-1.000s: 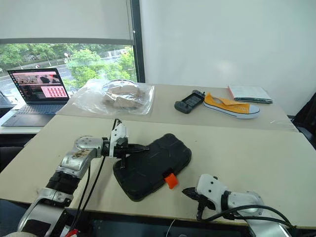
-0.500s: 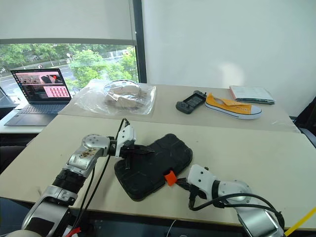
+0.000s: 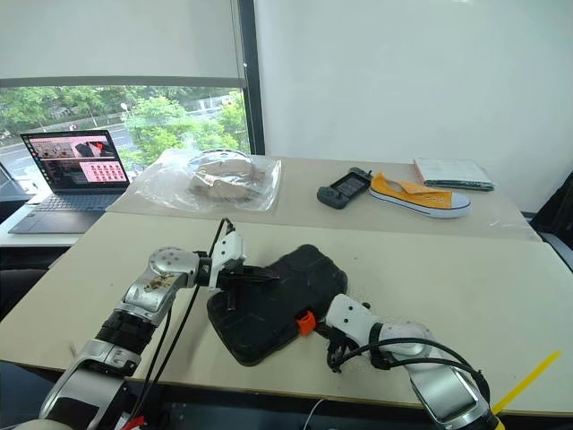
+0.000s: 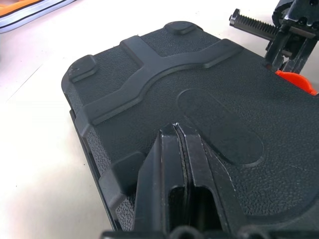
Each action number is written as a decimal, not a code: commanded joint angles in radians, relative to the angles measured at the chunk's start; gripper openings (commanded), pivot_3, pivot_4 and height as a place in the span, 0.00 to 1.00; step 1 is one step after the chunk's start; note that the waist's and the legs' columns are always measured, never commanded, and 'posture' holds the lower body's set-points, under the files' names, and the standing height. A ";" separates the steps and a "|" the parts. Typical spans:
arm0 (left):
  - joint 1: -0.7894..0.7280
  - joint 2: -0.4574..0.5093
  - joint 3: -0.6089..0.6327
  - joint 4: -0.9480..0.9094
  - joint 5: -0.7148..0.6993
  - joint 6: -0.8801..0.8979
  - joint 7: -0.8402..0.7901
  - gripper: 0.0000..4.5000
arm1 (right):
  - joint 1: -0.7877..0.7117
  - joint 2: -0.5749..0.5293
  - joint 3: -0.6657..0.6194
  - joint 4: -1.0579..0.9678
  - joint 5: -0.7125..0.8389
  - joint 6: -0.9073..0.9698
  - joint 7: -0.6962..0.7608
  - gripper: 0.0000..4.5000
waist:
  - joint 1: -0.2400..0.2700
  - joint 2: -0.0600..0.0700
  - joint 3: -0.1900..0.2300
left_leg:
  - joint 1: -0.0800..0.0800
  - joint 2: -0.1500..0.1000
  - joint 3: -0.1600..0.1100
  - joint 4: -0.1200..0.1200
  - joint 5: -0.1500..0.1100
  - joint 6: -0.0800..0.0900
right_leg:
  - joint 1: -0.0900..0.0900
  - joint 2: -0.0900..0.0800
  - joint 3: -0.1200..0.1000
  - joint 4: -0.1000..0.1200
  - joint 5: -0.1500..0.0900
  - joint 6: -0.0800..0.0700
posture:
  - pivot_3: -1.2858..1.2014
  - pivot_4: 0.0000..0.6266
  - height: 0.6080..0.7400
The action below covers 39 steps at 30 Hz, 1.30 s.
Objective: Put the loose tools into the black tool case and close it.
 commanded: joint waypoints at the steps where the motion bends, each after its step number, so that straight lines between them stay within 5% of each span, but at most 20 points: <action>1: 0.041 0.004 -0.065 0.038 0.057 0.003 -0.016 0.01 | 0.055 -0.056 -0.074 -0.103 0.044 0.005 0.035 0.00 | 0.001 0.001 -0.001 | 0.000 0.000 0.000 0.000 0.000 0.000 | 0.000 0.000 0.000 0.000 0.000 0.000 | 0.52 0.24 1.00; 39: 0.060 -0.015 -0.141 0.057 0.135 0.067 0.016 0.01 | -0.159 0.082 0.017 -0.085 0.064 0.169 -0.011 0.00 | -0.011 0.001 -0.005 | 0.001 0.001 -0.002 0.000 -0.006 0.010 | 0.002 -0.001 0.002 0.000 0.001 0.000 | 0.52 0.24 1.00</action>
